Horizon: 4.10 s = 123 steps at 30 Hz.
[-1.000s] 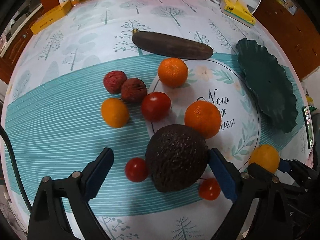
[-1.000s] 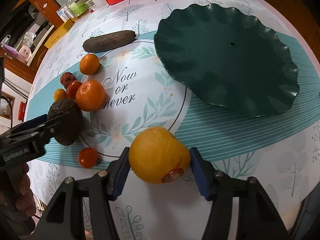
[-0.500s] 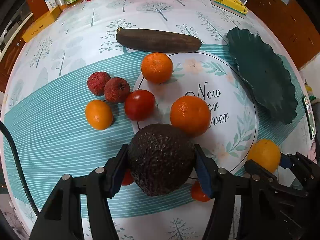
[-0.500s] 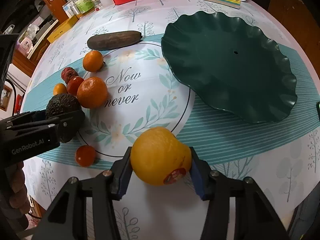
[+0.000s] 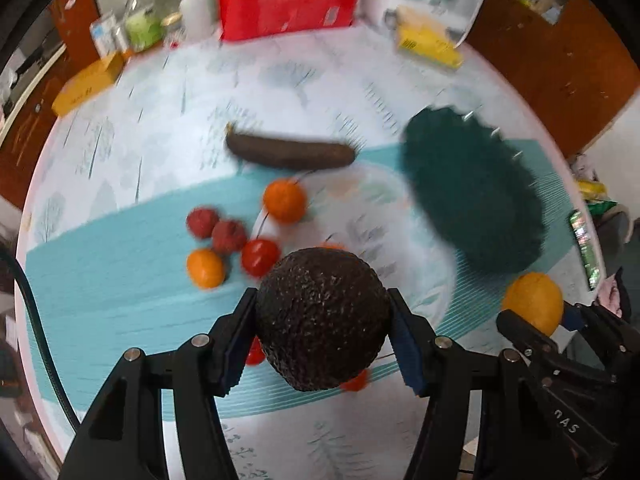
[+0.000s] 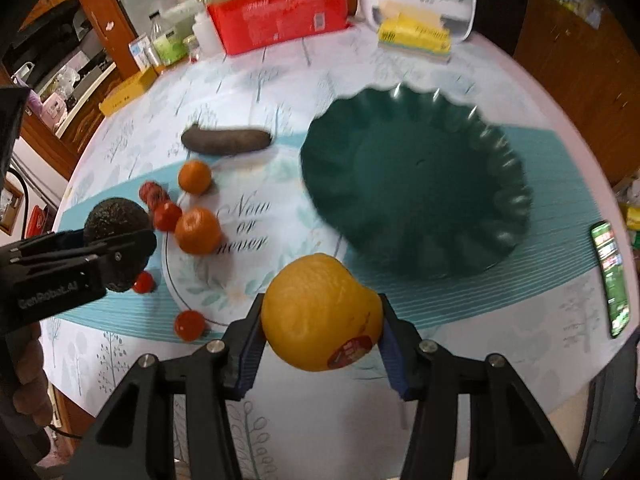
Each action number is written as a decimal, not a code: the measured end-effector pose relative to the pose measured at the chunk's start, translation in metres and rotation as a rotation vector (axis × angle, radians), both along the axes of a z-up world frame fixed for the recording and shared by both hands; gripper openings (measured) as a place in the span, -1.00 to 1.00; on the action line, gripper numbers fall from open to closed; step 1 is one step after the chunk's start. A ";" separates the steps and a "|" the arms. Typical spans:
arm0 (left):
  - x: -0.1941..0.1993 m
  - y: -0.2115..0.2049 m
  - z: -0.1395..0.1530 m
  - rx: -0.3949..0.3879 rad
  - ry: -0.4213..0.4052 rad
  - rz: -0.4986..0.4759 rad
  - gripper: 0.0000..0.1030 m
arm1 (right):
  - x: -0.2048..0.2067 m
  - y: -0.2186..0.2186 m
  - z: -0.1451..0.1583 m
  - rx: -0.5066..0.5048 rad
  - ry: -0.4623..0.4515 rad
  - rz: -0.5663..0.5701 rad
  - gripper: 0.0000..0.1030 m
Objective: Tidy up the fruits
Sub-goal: 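Carry the grapefruit in the right tool and avocado in the left tool onto the green plate, then open the right tool releasing the grapefruit while the left tool releases the avocado, then withdraw both tools from the plate toward the cherry tomatoes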
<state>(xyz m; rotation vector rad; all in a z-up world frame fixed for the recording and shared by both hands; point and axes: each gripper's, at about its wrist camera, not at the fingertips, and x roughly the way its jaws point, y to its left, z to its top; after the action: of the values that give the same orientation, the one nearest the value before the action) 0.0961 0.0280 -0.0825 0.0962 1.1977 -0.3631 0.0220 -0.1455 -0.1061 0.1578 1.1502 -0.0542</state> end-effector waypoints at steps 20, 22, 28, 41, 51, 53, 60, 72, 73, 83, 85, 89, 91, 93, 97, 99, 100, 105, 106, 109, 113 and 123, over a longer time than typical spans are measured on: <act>0.034 -0.160 0.016 -0.016 -0.041 -0.048 0.17 | 0.032 -0.125 0.025 -0.053 -0.040 -0.022 0.00; 0.042 -0.174 0.002 -0.004 -0.018 -0.030 0.17 | 0.042 -0.135 0.018 -0.050 -0.025 0.003 0.00; 0.055 -0.199 -0.036 0.037 0.046 0.022 0.17 | 0.072 -0.158 -0.010 -0.035 0.016 0.087 0.00; 0.068 -0.210 -0.064 0.078 0.081 0.095 0.18 | 0.105 -0.169 -0.052 -0.012 0.089 0.221 0.00; 0.071 -0.209 -0.057 0.064 0.043 0.108 0.62 | 0.112 -0.167 -0.059 -0.014 0.102 0.250 0.06; 0.071 -0.207 -0.055 0.071 0.039 0.114 0.65 | 0.111 -0.166 -0.056 -0.027 0.083 0.256 0.07; 0.068 -0.196 -0.045 0.050 0.046 0.136 0.66 | 0.109 -0.164 -0.046 -0.043 0.056 0.266 0.13; 0.053 -0.191 -0.020 0.028 0.009 0.135 0.72 | 0.096 -0.163 -0.031 -0.031 0.012 0.250 0.13; 0.051 -0.191 -0.018 0.020 0.007 0.132 0.72 | 0.095 -0.163 -0.029 -0.030 0.009 0.248 0.12; 0.033 -0.175 0.001 -0.009 -0.054 0.151 0.72 | 0.082 -0.158 -0.014 -0.041 -0.024 0.233 0.12; 0.030 -0.170 0.005 -0.017 -0.063 0.153 0.72 | 0.080 -0.157 -0.011 -0.047 -0.033 0.226 0.12; 0.025 -0.160 0.011 -0.039 -0.073 0.169 0.72 | 0.074 -0.157 -0.001 -0.057 -0.049 0.205 0.12; 0.024 -0.155 0.014 -0.054 -0.076 0.177 0.72 | 0.071 -0.158 0.004 -0.051 -0.059 0.193 0.12; 0.021 -0.150 0.018 -0.055 -0.090 0.184 0.72 | 0.069 -0.158 0.011 -0.046 -0.069 0.179 0.12; 0.013 -0.142 0.026 -0.034 -0.129 0.177 0.72 | 0.066 -0.157 0.021 -0.038 -0.084 0.155 0.12; 0.010 -0.138 0.031 -0.028 -0.139 0.171 0.72 | 0.064 -0.155 0.026 -0.033 -0.090 0.147 0.12; 0.008 -0.135 0.033 -0.029 -0.140 0.171 0.72 | 0.062 -0.153 0.029 -0.031 -0.094 0.144 0.12; -0.001 -0.112 0.045 -0.032 -0.143 0.171 0.72 | 0.054 -0.140 0.046 -0.032 -0.127 0.127 0.12; -0.003 -0.107 0.049 -0.023 -0.152 0.167 0.72 | 0.052 -0.137 0.049 -0.034 -0.133 0.124 0.12; -0.010 -0.096 0.058 0.008 -0.187 0.153 0.72 | 0.046 -0.126 0.060 -0.035 -0.153 0.114 0.12; -0.020 -0.077 0.072 0.034 -0.237 0.140 0.72 | 0.036 -0.108 0.072 -0.039 -0.173 0.104 0.12; -0.026 -0.017 0.076 0.030 -0.221 0.163 0.72 | 0.020 -0.053 0.082 -0.063 -0.185 0.113 0.12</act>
<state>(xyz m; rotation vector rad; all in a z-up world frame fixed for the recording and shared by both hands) 0.0697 0.0111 -0.0068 0.0618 0.9850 -0.1859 0.0421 -0.1986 -0.0239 0.0403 0.9696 0.0244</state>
